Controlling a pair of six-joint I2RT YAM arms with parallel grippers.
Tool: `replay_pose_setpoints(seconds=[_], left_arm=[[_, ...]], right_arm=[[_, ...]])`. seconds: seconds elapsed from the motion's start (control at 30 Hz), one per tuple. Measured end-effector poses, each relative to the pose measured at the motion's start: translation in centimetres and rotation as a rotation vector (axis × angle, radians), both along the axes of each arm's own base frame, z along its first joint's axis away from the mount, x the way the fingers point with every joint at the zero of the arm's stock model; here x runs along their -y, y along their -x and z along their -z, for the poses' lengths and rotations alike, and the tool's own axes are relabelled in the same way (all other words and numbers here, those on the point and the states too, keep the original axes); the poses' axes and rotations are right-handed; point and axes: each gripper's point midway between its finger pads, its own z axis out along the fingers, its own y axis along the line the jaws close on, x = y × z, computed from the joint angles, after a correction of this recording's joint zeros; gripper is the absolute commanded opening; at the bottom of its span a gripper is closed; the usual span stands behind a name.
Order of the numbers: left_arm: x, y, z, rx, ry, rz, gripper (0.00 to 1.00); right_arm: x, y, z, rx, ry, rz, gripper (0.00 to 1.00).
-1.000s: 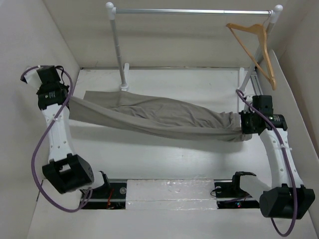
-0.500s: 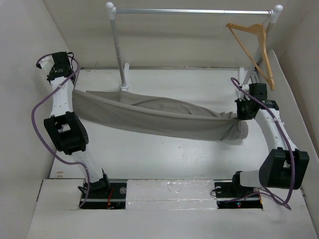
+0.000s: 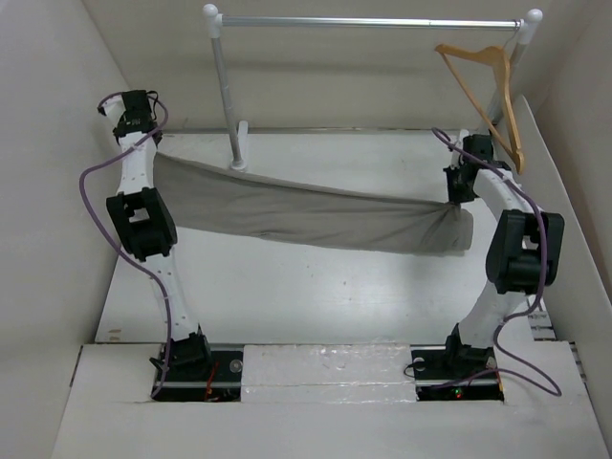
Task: Place the trousers on the hanger
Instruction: Fold the trousers
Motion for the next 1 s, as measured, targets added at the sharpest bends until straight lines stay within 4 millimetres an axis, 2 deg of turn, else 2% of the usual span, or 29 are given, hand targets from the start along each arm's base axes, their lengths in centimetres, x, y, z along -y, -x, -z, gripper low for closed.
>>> replay_pose_setpoints(seconds=[0.03,0.07,0.1,0.13,0.17,0.23,0.3,0.33,0.4,0.43,0.5,0.57,0.63,0.67,0.7,0.8,0.9,1.0], left_arm=[[0.1,-0.5,1.0,-0.006,0.009,0.019,0.43],[0.3,-1.0,2.0,-0.015,0.019,0.038,0.52],[0.6,-1.3,3.0,-0.024,0.033,0.057,0.59],[0.8,-1.5,3.8,-0.033,0.046,0.075,0.71],[1.1,-1.7,4.6,-0.045,0.056,0.093,0.75],[1.6,-1.8,5.2,-0.052,0.072,0.123,0.75],[1.9,-1.8,5.3,-0.051,0.074,0.146,0.75],[2.0,-1.6,5.3,-0.05,0.076,0.154,0.71],[2.5,-0.2,5.6,-0.067,0.085,0.158,0.67],[2.9,1.1,5.7,-0.08,0.094,0.157,0.61],[3.8,4.6,6.2,-0.105,0.127,0.142,0.6],[4.6,8.3,6.4,-0.111,0.177,0.126,0.59],[4.8,12.3,7.0,-0.113,0.236,0.082,0.59],[4.8,13.3,7.3,-0.099,0.269,0.054,0.6],[4.4,15.4,7.9,-0.12,0.28,0.027,0.6],[3.0,18.8,9.9,-0.122,0.332,-0.071,0.61],[2.4,20.7,12.1,-0.13,0.396,-0.131,0.63],[2.8,20.0,13.5,-0.114,0.456,-0.133,0.66]], right_arm=[[0.1,-0.4,0.6,-0.013,0.007,0.003,0.09],[0.2,-0.8,1.2,-0.023,0.014,0.008,0.17],[0.2,-1.0,1.7,-0.034,0.021,0.013,0.41],[0.1,-1.1,2.0,-0.04,0.024,0.017,0.56],[-0.1,-1.1,2.1,-0.044,0.032,0.015,0.75],[-0.9,-1.1,1.8,-0.04,0.044,-0.004,0.83],[-2.2,-1.3,0.8,-0.015,0.048,-0.033,0.89],[-3.1,-1.2,0.1,0.006,0.046,-0.054,0.89],[-5.1,-0.2,-1.5,0.049,0.037,-0.102,0.89],[-6.3,0.5,-2.3,0.07,0.028,-0.129,0.9],[-7.7,1.1,-3.1,0.102,0.005,-0.161,0.9],[-10.6,3.3,-4.4,0.154,-0.022,-0.235,0.9],[-12.4,5.2,-4.0,0.157,-0.051,-0.287,0.9],[-13.3,6.1,-3.6,0.149,-0.071,-0.315,0.89],[-14.1,6.9,-3.0,0.134,-0.088,-0.339,0.89],[-16.5,9.2,-1.5,0.098,-0.133,-0.409,0.89],[-18.1,10.8,-0.7,0.07,-0.156,-0.457,0.89],[-19.1,11.2,-0.9,0.074,-0.172,-0.486,0.95]])
